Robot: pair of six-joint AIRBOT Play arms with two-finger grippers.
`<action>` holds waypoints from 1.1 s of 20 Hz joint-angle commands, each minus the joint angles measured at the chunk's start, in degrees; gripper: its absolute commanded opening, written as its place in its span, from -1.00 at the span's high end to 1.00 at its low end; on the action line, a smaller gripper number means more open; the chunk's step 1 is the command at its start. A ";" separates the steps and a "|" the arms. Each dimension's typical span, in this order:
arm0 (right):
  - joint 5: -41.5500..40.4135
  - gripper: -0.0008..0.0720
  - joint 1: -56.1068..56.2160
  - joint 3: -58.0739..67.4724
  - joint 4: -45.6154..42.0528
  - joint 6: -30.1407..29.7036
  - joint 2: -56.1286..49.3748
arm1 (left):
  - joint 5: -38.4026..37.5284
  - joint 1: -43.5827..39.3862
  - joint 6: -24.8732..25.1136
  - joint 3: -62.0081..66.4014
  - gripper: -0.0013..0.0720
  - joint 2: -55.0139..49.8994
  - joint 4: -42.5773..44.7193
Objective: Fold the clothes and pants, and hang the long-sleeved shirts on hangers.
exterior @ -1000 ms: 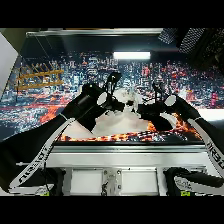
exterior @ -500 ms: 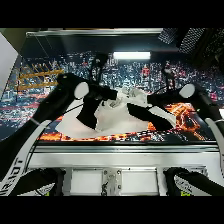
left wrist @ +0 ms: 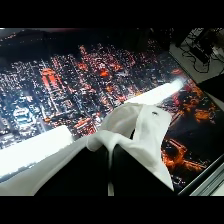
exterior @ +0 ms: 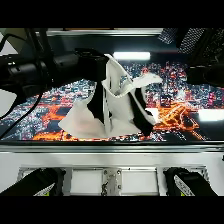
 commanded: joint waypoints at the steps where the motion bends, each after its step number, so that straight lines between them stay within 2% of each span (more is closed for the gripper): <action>1: 5.70 0.95 -0.04 -0.39 -4.37 2.78 1.92 | -2.19 1.20 -3.37 -5.01 0.93 1.77 0.68; 3: 6.27 0.95 0.35 -9.64 -2.82 2.78 2.12 | -0.68 2.03 -6.75 -16.74 0.93 1.18 0.55; 6: 0.22 0.89 1.03 -26.49 9.27 1.81 0.74 | -0.68 2.03 -8.07 -29.68 0.93 0.13 0.57; 7: -2.49 0.39 1.03 -30.03 14.08 -0.46 -0.61 | -0.94 2.03 -8.07 -32.28 0.93 -0.35 0.57; 8: -4.83 -0.55 1.03 -32.39 18.45 -2.27 -2.40 | -1.16 2.01 -8.07 -34.38 0.93 -0.66 0.52; 9: -6.75 -0.95 1.03 -33.62 22.93 -3.93 -4.98 | -1.11 1.68 -8.07 -36.59 0.93 -0.63 0.22; 12: -11.80 -0.94 1.05 -33.53 35.12 -8.87 -14.58 | -1.33 0.00 -8.07 -40.98 0.93 -0.50 0.24; 14: -13.29 -0.75 1.66 -31.61 43.32 -13.64 -21.79 | -1.77 -1.51 -8.09 -41.99 0.93 -0.39 0.26; 15: -13.05 -0.63 2.36 -29.38 44.61 -14.88 -25.31 | -1.90 -2.23 -8.07 -41.92 0.93 -0.31 0.26; 22: -11.93 -0.63 10.69 -8.31 43.93 -13.62 -44.57 | -1.70 -2.64 -8.11 -41.92 0.93 4.39 0.79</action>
